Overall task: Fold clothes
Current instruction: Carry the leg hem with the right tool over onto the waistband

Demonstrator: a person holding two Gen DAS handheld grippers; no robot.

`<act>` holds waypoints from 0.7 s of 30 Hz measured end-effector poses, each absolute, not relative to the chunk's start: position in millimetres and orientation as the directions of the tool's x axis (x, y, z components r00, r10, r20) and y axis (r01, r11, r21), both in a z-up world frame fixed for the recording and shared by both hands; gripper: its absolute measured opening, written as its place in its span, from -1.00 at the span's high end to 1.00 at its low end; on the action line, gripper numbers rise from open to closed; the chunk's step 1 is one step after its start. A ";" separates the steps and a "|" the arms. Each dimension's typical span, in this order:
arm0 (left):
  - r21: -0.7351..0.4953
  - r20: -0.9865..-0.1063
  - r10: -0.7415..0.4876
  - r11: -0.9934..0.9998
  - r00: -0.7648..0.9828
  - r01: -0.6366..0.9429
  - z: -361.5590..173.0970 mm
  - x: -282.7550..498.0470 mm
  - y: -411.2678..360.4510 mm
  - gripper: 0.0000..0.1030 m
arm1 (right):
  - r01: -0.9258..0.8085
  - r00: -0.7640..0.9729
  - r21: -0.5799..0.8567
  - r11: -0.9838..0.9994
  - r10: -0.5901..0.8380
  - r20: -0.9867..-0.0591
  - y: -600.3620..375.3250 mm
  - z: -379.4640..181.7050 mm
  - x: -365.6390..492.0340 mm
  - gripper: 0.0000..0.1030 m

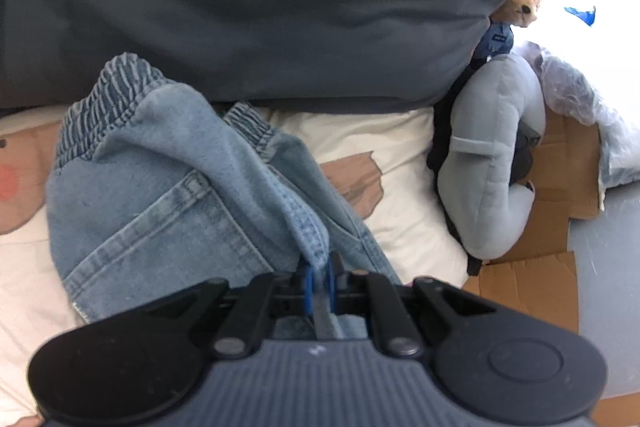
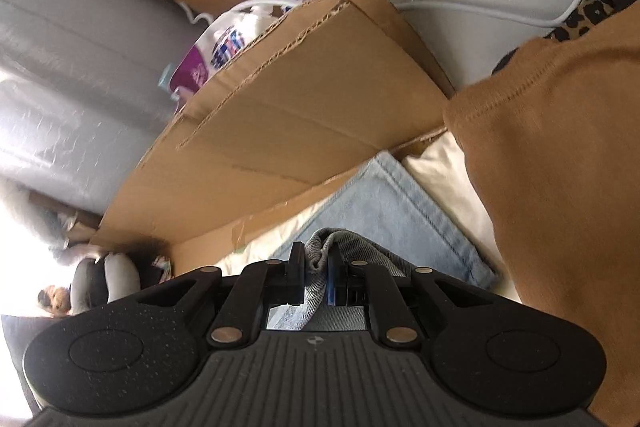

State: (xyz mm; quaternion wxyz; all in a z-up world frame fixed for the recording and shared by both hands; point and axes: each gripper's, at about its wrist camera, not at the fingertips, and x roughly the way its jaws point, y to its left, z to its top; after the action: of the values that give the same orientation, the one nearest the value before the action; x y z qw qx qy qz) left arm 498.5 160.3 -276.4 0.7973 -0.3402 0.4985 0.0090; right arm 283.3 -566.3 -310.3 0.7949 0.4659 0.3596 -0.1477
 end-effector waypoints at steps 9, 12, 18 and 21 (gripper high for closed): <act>-0.560 -0.786 -0.380 0.772 0.488 -0.302 -322.1 538.1 134.6 0.85 | 0.624 0.665 0.585 0.518 0.041 -0.746 -574.7 -330.4 323.1 0.83; -0.576 -0.785 -0.397 0.752 0.476 -0.322 -335.2 545.3 134.2 0.86 | 0.649 0.644 0.558 0.518 0.018 -0.765 -577.0 -336.7 338.4 0.82; -0.571 -0.796 -0.401 0.746 0.453 -0.344 -349.6 558.7 133.6 0.86 | 0.699 0.604 0.513 0.499 -0.027 -0.797 -577.9 -345.6 368.8 0.82; -0.577 -0.795 -0.412 0.738 0.444 -0.349 -350.4 564.3 132.3 0.87 | 0.722 0.585 0.495 0.484 -0.046 -0.809 -578.7 -352.7 380.4 0.82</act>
State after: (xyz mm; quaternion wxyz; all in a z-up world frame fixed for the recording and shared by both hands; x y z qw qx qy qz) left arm 564.3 132.3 -350.4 0.7691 -0.3613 0.5268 -0.0206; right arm 380.4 -578.7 -352.7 0.7723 0.4430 0.3814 -0.2486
